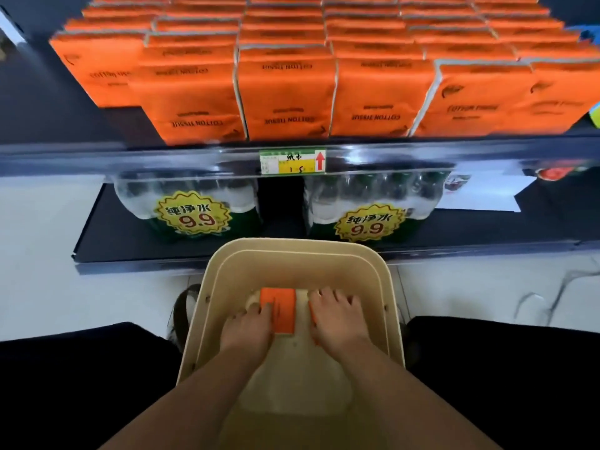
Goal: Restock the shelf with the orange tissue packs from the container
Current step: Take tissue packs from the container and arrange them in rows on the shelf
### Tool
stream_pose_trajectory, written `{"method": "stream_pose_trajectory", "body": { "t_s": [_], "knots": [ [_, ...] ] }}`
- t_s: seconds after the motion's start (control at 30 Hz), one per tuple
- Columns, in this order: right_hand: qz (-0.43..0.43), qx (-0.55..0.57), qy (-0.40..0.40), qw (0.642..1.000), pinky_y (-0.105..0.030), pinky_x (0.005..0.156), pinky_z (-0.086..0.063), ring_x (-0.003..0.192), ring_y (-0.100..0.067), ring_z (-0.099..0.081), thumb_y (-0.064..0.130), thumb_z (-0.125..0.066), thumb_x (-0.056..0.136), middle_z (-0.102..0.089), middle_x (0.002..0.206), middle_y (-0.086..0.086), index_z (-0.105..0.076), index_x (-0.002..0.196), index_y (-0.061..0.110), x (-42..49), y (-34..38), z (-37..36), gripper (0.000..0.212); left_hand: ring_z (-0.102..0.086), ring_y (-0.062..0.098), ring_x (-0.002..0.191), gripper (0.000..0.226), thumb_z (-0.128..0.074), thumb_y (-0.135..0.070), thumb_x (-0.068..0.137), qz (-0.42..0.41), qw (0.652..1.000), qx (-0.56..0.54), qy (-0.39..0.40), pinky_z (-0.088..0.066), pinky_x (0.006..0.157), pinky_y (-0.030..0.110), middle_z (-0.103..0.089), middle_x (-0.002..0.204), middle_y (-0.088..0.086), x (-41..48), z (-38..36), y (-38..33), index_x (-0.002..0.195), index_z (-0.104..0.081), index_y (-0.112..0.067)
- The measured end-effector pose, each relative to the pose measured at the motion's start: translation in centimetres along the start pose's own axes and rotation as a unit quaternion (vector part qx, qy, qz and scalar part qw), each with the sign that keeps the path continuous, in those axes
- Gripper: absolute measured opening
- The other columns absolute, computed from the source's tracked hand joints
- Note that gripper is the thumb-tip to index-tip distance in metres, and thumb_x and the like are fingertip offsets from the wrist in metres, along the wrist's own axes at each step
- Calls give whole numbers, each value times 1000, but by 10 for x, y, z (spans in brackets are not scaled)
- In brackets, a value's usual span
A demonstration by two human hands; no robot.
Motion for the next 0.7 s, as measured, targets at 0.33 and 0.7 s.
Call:
{"method": "stream_pose_trajectory", "body": {
  "t_s": [0.33, 0.7],
  "knots": [
    [-95, 54, 118, 987, -45, 100, -36, 134, -33, -31, 39, -50, 93, -20, 153, -8, -21, 148, 29, 17, -20, -92, 63, -49, 30, 122, 74, -51, -49, 92, 21, 995, -58, 75, -43, 97, 40, -38, 141, 9, 25, -82, 7, 152, -12, -30],
    [-203, 203, 197, 937, -42, 116, -20, 144, -43, -12, 39, -53, 94, 16, 160, -13, -15, 152, 33, 30, -38, -147, 70, -16, 44, 145, 75, -49, -53, 94, 24, 962, -171, 212, -22, 118, 41, -1, 156, 30, 63, -125, 3, 152, -3, -42]
  ]
}}
Point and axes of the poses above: each hand's wrist, its own x-axis towards the middle knuckle, its own z-axis out of the back of the hand, y = z × x, the point moved 3 cm from there along x, towards the middle knuckle
